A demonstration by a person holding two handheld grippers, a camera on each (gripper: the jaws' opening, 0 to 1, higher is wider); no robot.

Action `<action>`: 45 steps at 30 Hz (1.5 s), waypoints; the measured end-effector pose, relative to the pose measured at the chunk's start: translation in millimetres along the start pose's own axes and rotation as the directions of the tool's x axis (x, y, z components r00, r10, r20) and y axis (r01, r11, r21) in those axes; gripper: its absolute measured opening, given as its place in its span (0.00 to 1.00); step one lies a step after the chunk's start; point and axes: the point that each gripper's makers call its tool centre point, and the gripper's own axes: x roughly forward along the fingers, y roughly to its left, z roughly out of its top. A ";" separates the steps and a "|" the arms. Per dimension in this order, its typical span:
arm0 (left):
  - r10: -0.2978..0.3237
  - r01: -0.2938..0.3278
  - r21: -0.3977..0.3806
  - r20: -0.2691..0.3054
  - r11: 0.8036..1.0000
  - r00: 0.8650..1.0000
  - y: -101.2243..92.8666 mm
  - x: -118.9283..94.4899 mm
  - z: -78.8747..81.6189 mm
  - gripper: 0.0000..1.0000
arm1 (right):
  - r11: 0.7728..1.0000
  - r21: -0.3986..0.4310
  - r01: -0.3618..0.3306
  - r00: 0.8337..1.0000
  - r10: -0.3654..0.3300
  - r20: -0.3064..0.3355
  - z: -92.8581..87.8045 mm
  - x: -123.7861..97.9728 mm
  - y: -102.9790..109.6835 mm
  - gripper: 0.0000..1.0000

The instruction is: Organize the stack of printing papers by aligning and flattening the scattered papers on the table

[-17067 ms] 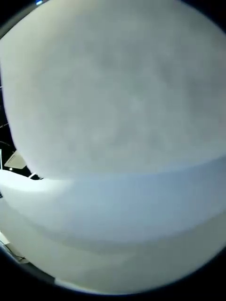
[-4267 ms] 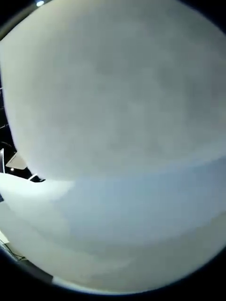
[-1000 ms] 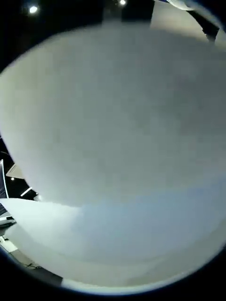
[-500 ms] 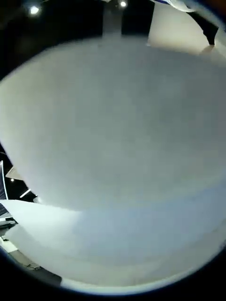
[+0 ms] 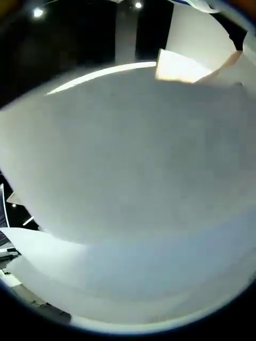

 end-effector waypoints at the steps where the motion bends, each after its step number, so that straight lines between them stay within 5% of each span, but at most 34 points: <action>1: 0.001 -0.001 0.000 0.000 1.000 1.000 0.1 0.0 0.0 0.27 | 1.000 -0.004 0.014 1.000 -0.014 -0.007 -1.7 0.5 -1.8 0.00; 45: 0.002 -0.002 0.028 -0.008 1.000 1.000 -1.2 -0.1 -1.6 0.27 | 0.998 0.014 -0.067 0.998 0.067 -0.006 -4.4 14.4 10.2 0.00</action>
